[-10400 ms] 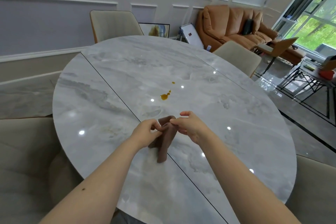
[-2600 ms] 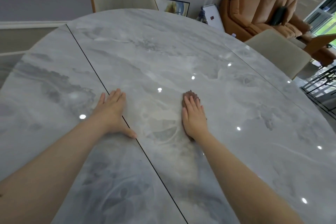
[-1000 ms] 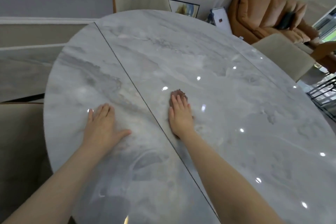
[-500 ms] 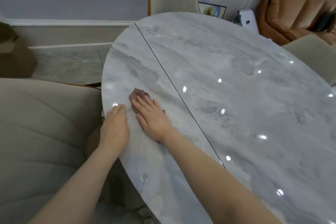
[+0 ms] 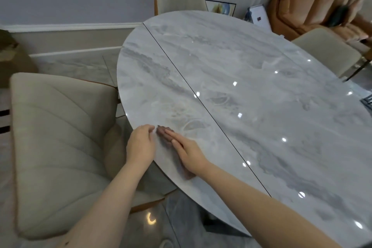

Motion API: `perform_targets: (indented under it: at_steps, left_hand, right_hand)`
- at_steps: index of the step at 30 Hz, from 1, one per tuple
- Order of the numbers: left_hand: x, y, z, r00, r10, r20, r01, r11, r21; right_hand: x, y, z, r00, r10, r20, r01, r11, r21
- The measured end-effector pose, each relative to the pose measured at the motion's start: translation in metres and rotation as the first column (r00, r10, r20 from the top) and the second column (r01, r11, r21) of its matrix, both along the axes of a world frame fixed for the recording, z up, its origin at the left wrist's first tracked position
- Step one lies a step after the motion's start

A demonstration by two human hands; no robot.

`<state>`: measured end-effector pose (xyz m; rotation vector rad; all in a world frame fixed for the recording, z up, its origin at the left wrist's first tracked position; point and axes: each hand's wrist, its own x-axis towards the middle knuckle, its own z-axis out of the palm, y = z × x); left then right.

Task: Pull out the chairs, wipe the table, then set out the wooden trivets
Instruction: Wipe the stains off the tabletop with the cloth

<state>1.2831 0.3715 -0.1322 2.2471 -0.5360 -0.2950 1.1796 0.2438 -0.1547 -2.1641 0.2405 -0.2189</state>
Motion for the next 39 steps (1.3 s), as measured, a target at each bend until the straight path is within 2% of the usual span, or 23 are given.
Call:
perform_targets:
  at_steps: [1,2,3,5,7,8,10,13,17,21,22,24,26,30,33,36,39]
  left_hand:
    - [-0.007,-0.001,0.005,0.998,0.003,-0.063,-0.004,1.0,-0.017]
    - [-0.013,-0.003,0.011,0.991,0.003,-0.132,-0.008,0.999,-0.037]
    - [-0.016,-0.005,0.013,0.979,-0.001,-0.203,-0.01,0.999,-0.052]
    - [-0.024,-0.007,0.024,0.958,-0.007,-0.287,-0.018,0.996,-0.083]
    - [-0.029,-0.008,0.036,0.944,-0.008,-0.33,-0.036,0.992,-0.125]
    - [-0.033,-0.007,0.044,0.936,-0.007,-0.352,-0.05,0.987,-0.153]
    - [-0.036,-0.007,0.05,0.918,-0.003,-0.398,-0.078,0.979,-0.186]
    - [-0.044,0.003,0.072,0.896,0.091,-0.434,-0.218,0.943,-0.251]
    - [-0.047,0.035,0.105,0.806,0.195,-0.558,-0.465,0.793,-0.395]
    - [-0.031,0.093,0.131,0.759,0.244,-0.604,-0.598,0.628,-0.498]
    - [-0.028,0.103,0.135,0.754,0.247,-0.608,-0.607,0.615,-0.503]
    - [-0.018,0.141,0.146,0.732,0.314,-0.604,-0.657,0.561,-0.505]
    - [-0.006,0.184,0.156,0.701,0.398,-0.591,-0.707,0.499,-0.502]
    - [0.018,0.275,0.173,0.628,0.564,-0.537,-0.776,0.398,-0.489]
    - [0.036,0.354,0.185,0.529,0.683,-0.503,-0.832,0.302,-0.465]
    - [0.052,0.421,0.19,0.466,0.737,-0.49,-0.861,0.25,-0.443]
    - [0.065,0.488,0.197,0.422,0.759,-0.496,-0.881,0.215,-0.422]
  right_hand:
    - [-0.002,0.001,0.005,0.998,-0.07,-0.006,0.07,0.984,0.166]
    - [-0.001,0.003,0.013,0.992,-0.121,-0.02,0.12,0.924,0.362]
    - [0.001,0.002,0.013,0.985,-0.17,-0.043,0.165,0.82,0.548]
    - [0.002,0.003,0.024,0.946,-0.282,-0.163,0.302,0.574,0.761]
    - [0.001,0.004,0.034,0.913,-0.285,-0.29,0.381,0.347,0.857]
    - [0.0,0.006,0.042,0.909,-0.267,-0.32,0.391,0.284,0.875]
    - [0.0,0.01,0.049,0.901,-0.254,-0.353,0.411,0.231,0.882]
    - [0.0,0.028,0.081,0.912,-0.222,-0.346,0.389,0.192,0.901]
    - [0.012,0.068,0.136,0.947,-0.089,-0.307,0.315,0.093,0.945]
    - [0.038,0.131,0.173,0.961,0.085,-0.262,0.254,0.099,0.962]
    - [0.044,0.139,0.175,0.957,0.098,-0.272,0.263,0.096,0.96]
    - [0.061,0.173,0.185,0.947,0.154,-0.282,0.262,0.137,0.955]
    - [0.078,0.212,0.193,0.929,0.214,-0.301,0.255,0.219,0.942]
    - [0.119,0.3,0.204,0.881,0.374,-0.289,0.175,0.309,0.935]
    - [0.15,0.373,0.211,0.811,0.476,-0.341,0.203,0.318,0.926]
    - [0.173,0.43,0.22,0.77,0.534,-0.351,0.176,0.35,0.92]
    - [0.194,0.495,0.233,0.717,0.614,-0.33,0.072,0.405,0.912]
